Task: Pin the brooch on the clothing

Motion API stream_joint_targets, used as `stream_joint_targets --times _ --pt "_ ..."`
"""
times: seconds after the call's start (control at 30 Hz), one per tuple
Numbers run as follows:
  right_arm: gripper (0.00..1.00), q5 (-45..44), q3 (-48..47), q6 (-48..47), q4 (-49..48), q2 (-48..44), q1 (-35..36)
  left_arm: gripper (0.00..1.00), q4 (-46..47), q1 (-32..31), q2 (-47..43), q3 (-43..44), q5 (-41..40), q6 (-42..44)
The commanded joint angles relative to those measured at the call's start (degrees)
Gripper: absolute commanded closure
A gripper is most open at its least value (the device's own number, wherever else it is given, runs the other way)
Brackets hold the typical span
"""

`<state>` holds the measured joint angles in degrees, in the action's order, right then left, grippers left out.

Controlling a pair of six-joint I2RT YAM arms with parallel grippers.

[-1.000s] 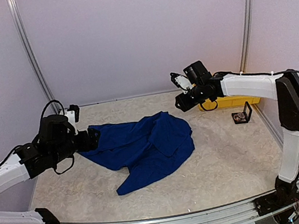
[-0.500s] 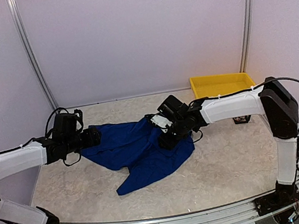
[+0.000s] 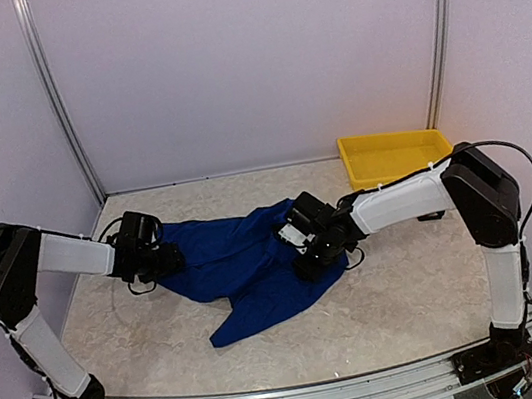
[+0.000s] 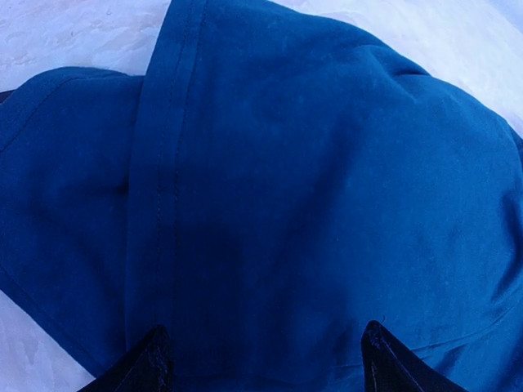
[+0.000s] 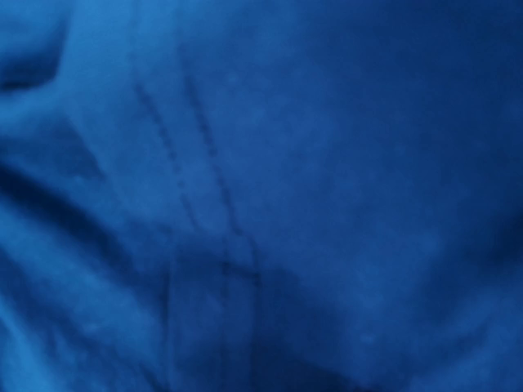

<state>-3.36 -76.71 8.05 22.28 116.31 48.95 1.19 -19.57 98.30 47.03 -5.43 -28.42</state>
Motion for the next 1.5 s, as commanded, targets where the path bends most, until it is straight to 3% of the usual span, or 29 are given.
stream_joint_targets --times 0.0,0.43,0.6,0.7,0.8,0.9,0.93,1.1,1.27,1.47 --pt "0.55 -5.8 2.0 0.4 1.2 -1.1 0.1 0.25 2.1 1.0 1.2 0.8 -1.8 -0.5" --pt "0.52 -9.0 -1.1 -1.4 4.6 -4.2 0.0 0.26 3.8 2.1 1.0 -2.0 -1.1 -0.5" --pt "0.52 -9.0 -1.8 -1.2 4.9 -4.8 0.0 0.33 4.1 1.5 2.0 -2.2 -0.6 -0.4" --pt "0.51 -8.1 -1.8 -1.3 4.8 -4.7 0.0 0.48 4.6 0.9 1.7 -2.4 -0.5 0.1" --pt "0.49 -5.2 -1.8 -0.6 4.3 -5.6 -0.2 0.68 4.7 0.3 1.8 -2.2 0.2 0.8" --pt "0.48 -3.7 -1.1 0.5 3.0 -7.7 -0.5 0.97 4.9 0.0 2.2 -2.2 0.8 0.6" --pt "0.48 -4.1 -0.9 0.7 2.9 -8.1 -0.6 1.0 5.0 -0.5 1.9 -2.1 0.8 0.6" --pt "0.49 -5.9 0.4 2.0 3.4 -8.8 -1.0 1.0 4.3 -3.0 -0.6 -1.3 -1.7 1.7" --pt "0.5 1.6 2.7 -3.2 1.1 -9.0 -1.0 1.0 2.8 -3.4 -3.2 -0.6 -2.4 2.6" --pt "0.57 2.5 1.4 -4.0 1.7 -4.8 -1.0 1.0 1.9 -3.4 -6.4 -0.6 -3.1 2.9"
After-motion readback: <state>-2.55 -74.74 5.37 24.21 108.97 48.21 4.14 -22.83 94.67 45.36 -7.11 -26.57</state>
